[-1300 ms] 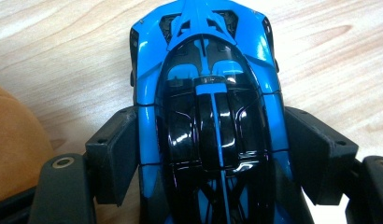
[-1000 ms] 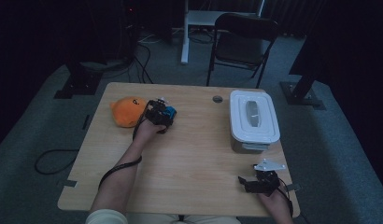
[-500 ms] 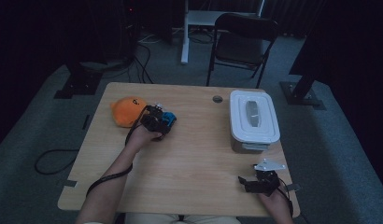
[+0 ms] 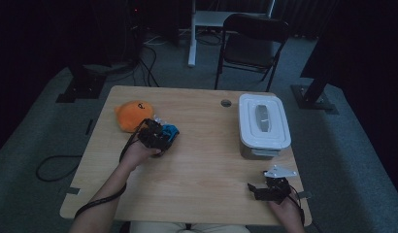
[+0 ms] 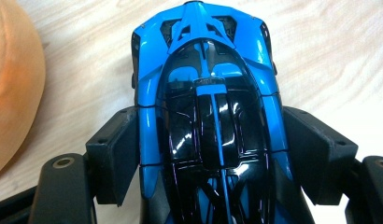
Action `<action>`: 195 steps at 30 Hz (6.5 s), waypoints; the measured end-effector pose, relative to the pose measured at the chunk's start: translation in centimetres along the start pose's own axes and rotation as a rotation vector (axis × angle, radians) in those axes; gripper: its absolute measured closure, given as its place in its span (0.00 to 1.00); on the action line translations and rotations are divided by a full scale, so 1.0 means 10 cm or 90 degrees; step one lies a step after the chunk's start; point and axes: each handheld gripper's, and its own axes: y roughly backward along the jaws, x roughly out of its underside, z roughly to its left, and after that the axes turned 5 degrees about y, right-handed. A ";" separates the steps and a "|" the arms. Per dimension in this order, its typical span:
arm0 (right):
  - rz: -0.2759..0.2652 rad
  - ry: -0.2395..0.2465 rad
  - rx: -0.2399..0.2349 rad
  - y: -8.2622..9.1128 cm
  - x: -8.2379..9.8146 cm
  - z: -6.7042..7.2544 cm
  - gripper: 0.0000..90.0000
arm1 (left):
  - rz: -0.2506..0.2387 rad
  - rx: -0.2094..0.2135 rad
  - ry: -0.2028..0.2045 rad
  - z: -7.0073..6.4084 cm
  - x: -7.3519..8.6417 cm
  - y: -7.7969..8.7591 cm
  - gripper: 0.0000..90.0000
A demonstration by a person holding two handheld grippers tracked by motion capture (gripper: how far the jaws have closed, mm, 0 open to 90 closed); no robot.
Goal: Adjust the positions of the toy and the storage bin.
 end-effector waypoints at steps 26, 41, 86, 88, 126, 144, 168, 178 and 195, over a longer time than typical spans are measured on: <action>0.000 -0.002 0.001 0.00 0.00 0.00 0.15 | -0.006 0.019 -0.046 -0.08 0.81 0.50 0.29; 0.001 -0.003 0.004 0.00 0.00 0.00 0.15 | -0.018 0.050 -0.094 -0.11 1.27 0.64 0.29; 0.001 -0.004 0.005 0.00 0.00 0.00 0.15 | -0.057 0.101 -0.078 0.16 1.27 0.75 0.19; 0.001 -0.005 0.005 0.00 0.00 0.00 0.15 | -0.064 0.087 -0.060 0.22 1.22 0.75 0.19; 0.001 -0.005 0.005 0.00 0.00 0.00 0.15 | -0.144 -0.130 0.163 1.33 0.40 0.16 0.39; 0.001 -0.005 0.005 0.00 0.00 0.00 0.15 | -0.129 -0.147 0.125 1.04 0.48 0.38 0.85; 0.001 -0.005 0.005 0.00 0.00 0.00 0.15 | -0.137 -0.015 0.079 0.40 0.88 1.00 0.32; 0.001 -0.005 0.005 0.00 0.00 0.00 0.15 | -0.139 -0.009 0.011 0.60 0.55 0.82 0.20; 0.001 -0.005 0.005 0.00 0.00 0.00 0.15 | -0.078 -0.035 0.020 0.76 0.48 0.35 0.44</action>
